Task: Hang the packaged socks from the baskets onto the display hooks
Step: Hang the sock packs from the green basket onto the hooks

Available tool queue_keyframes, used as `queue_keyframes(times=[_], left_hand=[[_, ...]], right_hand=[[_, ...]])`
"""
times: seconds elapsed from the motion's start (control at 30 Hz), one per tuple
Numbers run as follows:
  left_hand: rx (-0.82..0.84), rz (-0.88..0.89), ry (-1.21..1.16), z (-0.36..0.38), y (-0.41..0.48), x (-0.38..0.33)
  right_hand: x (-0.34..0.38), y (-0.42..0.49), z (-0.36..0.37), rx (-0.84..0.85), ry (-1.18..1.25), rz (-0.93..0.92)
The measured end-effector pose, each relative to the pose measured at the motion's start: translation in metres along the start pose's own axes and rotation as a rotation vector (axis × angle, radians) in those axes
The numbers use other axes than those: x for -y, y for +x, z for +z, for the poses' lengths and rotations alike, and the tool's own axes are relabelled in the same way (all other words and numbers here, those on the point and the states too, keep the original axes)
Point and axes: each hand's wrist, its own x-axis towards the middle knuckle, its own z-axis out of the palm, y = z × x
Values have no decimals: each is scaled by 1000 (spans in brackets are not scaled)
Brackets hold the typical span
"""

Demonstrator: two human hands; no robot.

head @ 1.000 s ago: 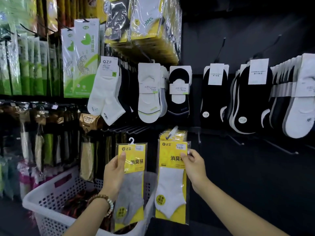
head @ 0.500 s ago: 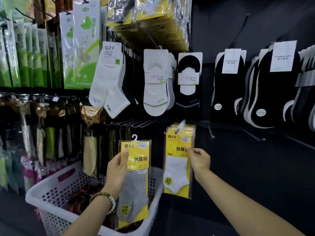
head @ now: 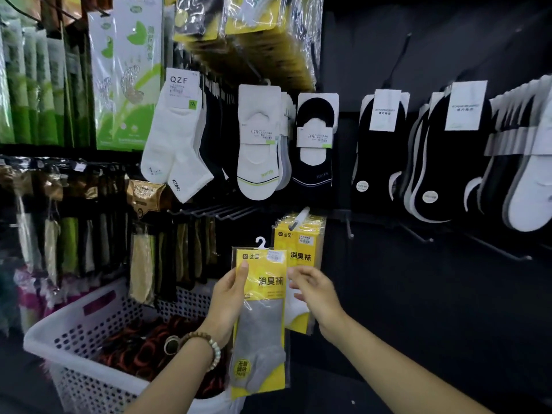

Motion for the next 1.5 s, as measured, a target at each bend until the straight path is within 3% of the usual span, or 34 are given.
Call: queue_keyframes(times=[0.1,0.2,0.4,0.63,1.03,1.3,1.5], left_hand=[[56,-29,-9,15,-5,-6],[72,-16,-14,25,-9,-12],[112,23,-20,35,-10,-17],[51,46,45,32,1,-5],[36,56,98,54,57,36],[31,98,138,66,84,50],[36,82,181,56,64,53]], right_hand=[[6,-13,2,67,105,-3],[8,-19,-6,17,178,-35],[15,-12,-23,-161,166,-105],[18,16,-12,-206,63,-127],[-18,77,-9,-360,64,23],[-33,100,-21,-314,74,97],[-42,66,-47,-173,-25,65]])
